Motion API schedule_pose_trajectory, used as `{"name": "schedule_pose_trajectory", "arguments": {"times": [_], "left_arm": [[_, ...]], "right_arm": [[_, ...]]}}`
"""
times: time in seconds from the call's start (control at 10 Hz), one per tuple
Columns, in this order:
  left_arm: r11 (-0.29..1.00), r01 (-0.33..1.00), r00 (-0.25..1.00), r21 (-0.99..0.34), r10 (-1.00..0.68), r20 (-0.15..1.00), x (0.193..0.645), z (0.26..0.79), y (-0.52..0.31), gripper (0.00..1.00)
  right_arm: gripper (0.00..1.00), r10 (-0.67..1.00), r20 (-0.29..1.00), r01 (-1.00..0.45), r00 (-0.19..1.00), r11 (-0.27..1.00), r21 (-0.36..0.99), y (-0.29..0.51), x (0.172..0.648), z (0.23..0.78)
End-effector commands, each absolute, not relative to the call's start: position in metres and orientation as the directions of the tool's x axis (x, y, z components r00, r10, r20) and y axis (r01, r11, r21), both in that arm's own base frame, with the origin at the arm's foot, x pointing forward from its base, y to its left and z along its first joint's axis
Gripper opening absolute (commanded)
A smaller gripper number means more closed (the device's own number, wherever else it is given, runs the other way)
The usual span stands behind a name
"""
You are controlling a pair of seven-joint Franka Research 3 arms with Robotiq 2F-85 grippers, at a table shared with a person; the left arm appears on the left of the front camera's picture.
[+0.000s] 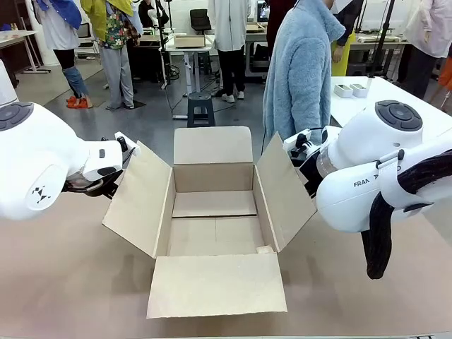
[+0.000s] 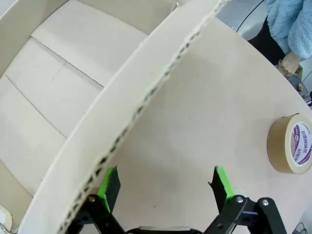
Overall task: Wrap the clocks to prevent damage.
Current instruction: Open the side flaps of the Package Box.
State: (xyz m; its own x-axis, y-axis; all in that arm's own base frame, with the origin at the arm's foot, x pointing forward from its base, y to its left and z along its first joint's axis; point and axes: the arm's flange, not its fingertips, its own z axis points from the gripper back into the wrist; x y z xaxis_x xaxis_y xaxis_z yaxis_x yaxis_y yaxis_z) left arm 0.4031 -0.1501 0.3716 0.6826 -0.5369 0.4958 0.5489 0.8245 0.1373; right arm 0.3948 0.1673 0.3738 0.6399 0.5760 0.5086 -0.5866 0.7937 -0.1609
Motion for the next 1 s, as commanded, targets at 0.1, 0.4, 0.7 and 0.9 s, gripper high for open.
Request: {"name": "schedule_pose_trajectory", "arguments": {"times": [0.1,0.4,0.7,0.9], "left_arm": [[0.825,0.549,0.683,0.137,-0.537,0.496,0.403,0.372,-0.15,1.0],[0.825,0.549,0.683,0.137,-0.537,0.496,0.403,0.372,-0.15,1.0],[0.774,0.626,0.703,0.097,-0.613,0.36,0.403,0.502,-0.138,1.0],[0.742,0.645,0.675,0.183,-0.665,0.318,0.387,0.578,-0.139,1.0]], "right_arm": [[1.0,0.575,0.509,-0.586,0.64,0.794,-0.16,0.167,0.395,0.374],[1.0,0.576,0.509,-0.587,0.64,0.794,-0.161,0.167,0.395,0.374],[1.0,0.572,0.385,-0.513,0.724,0.82,-0.253,0.147,0.379,0.504],[1.0,0.55,0.36,-0.437,0.753,0.828,-0.351,0.151,0.351,0.588]]}}
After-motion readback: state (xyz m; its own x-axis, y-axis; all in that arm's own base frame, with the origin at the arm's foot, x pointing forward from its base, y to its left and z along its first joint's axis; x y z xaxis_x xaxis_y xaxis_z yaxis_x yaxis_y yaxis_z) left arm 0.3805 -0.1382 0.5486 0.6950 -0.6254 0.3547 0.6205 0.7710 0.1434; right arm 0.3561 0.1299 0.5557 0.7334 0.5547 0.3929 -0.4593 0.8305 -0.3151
